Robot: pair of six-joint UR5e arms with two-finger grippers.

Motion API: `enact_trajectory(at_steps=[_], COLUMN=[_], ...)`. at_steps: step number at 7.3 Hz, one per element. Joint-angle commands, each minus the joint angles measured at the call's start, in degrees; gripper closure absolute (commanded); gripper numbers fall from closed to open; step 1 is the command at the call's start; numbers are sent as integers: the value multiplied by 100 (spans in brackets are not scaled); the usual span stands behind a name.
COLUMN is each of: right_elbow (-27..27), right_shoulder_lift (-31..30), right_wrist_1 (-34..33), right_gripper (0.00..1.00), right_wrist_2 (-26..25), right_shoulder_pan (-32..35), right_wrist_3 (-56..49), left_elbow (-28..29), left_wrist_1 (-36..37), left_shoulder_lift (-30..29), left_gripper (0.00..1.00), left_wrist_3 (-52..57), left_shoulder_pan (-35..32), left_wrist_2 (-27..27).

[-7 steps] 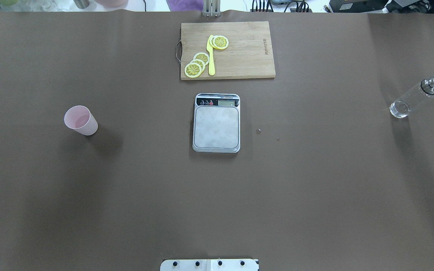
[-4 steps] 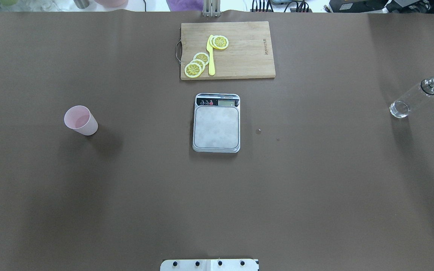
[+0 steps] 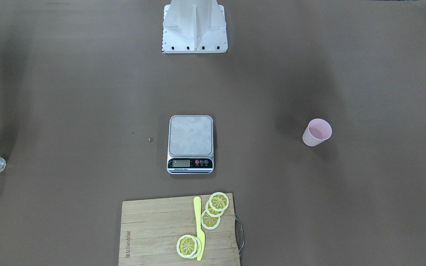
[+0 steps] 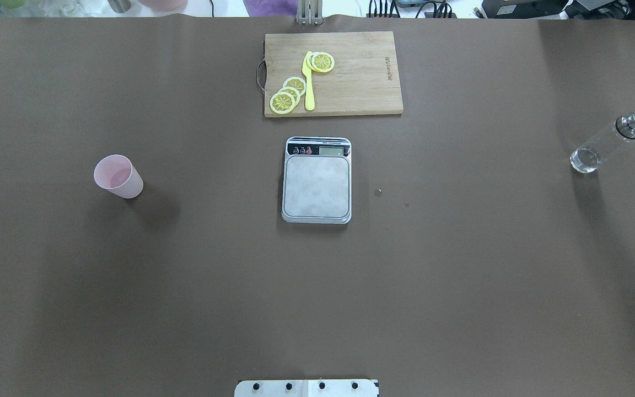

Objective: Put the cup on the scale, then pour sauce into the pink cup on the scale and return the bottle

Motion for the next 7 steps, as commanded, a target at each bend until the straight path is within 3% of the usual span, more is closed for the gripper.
enact_trajectory(at_steps=[1, 3, 5, 6, 7], right_elbow=[7, 252, 218, 218, 218], right_shoulder_lift=[39, 135, 197, 110, 75], right_wrist_1=[297, 307, 298, 298, 298], right_gripper=[0, 0, 0, 0, 0], right_wrist_2=[6, -2, -3, 6, -55], right_shoulder_pan=[16, 94, 200, 200, 209], right_wrist_3=[16, 7, 16, 16, -1], left_elbow=[-31, 13, 379, 747, 690], left_wrist_1=[-22, -503, -1860, -1990, -1939], left_shoulder_lift=[-332, -492, -448, -509, -536], left_gripper=[2, 2, 2, 2, 2], left_wrist_3=[-1, -36, -79, -201, -403], left_shoulder_pan=[0, 0, 0, 0, 0], left_wrist_2=[-12, -12, 50, -11, -220])
